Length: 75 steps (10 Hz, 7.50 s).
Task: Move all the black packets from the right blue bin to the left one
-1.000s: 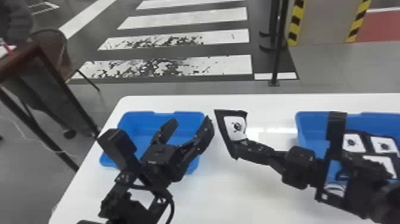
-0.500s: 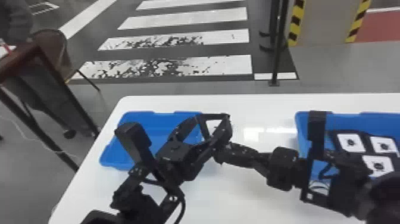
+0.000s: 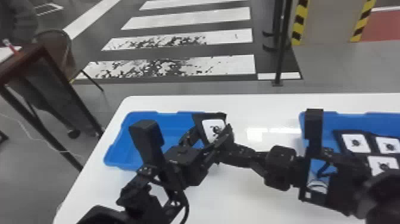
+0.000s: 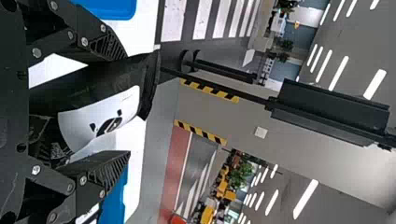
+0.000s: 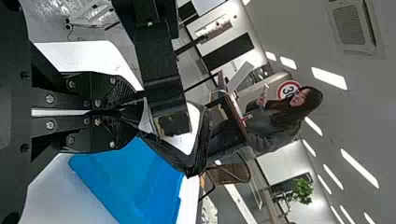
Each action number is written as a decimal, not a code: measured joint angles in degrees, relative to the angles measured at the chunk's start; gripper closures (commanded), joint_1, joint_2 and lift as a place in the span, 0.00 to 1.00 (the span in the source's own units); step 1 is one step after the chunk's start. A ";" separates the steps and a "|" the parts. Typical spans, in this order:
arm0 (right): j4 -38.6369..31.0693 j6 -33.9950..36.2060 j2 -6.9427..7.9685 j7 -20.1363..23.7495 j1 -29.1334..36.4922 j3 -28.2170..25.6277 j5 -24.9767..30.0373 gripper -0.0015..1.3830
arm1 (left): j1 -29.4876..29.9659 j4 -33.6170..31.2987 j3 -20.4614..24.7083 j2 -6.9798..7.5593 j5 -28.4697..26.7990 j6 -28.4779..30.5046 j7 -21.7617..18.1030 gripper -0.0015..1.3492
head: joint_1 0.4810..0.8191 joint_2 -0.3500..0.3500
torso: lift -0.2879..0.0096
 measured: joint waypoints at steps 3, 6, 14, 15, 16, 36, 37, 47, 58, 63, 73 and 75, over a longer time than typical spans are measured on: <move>-0.24 -0.09 0.01 -0.08 -0.07 0.02 0.02 0.81 | 1.48 -0.59 -2.01 0.35 2.01 -4.34 3.03 0.90 | 0.63 0.79 | 0.50; -0.24 -0.33 0.15 -0.61 -0.01 0.02 0.15 0.41 | 1.81 -0.65 -3.14 0.62 1.72 -8.62 3.24 0.90 | 0.63 0.78 | 0.50; -0.22 0.20 0.18 -1.94 1.05 -2.94 0.88 0.09 | -15.19 37.93 4.84 -0.67 -22.41 -35.24 14.71 0.35 | 0.63 0.97 | 0.50; -0.57 0.20 0.18 -1.95 1.37 -3.88 1.21 0.08 | -15.93 40.30 7.06 -0.76 -24.68 -36.04 14.69 0.00 | 0.63 0.98 | 0.50; -1.21 0.31 0.18 -2.23 1.96 -5.46 1.86 0.07 | -15.15 40.84 9.08 -0.84 -25.49 -39.65 13.43 0.02 | 0.63 1.00 | 0.50; 0.21 42.98 1.68 -13.01 -0.06 -33.47 31.13 0.07 | 16.45 9.88 0.76 -1.92 -4.71 -53.27 8.48 0.08 | 0.63 0.26 | 0.50; 1.14 42.81 1.72 -13.52 -0.75 -32.60 30.82 0.07 | 16.32 9.99 0.75 -1.86 -4.98 -53.20 8.41 0.08 | 0.63 0.27 | 0.50; 4.02 51.99 2.06 -16.68 -4.73 -27.38 29.76 0.84 | 15.37 11.15 -0.22 -1.31 -4.93 -52.90 8.03 0.08 | 0.63 0.30 | 0.50; 6.12 14.99 1.62 -2.92 -4.36 -23.34 0.80 0.84 | 13.37 11.34 -2.33 -0.65 -1.90 -51.57 7.81 0.09 | 0.63 0.61 | 0.50; 8.31 11.88 0.20 1.59 -9.40 -6.30 -15.09 0.84 | 7.69 11.34 -3.47 0.03 1.11 -46.38 4.89 0.09 | 0.63 0.83 | 0.50; 6.70 11.88 0.29 1.40 -13.30 3.87 -18.50 0.84 | 5.81 11.34 -9.90 2.22 -2.09 -48.17 9.25 0.90 | 0.63 0.91 | 0.50; 6.68 11.47 0.25 1.40 -13.32 3.88 -18.61 0.84 | 5.77 10.91 -11.68 2.82 -2.53 -47.46 10.07 0.90 | 0.63 0.89 | 0.50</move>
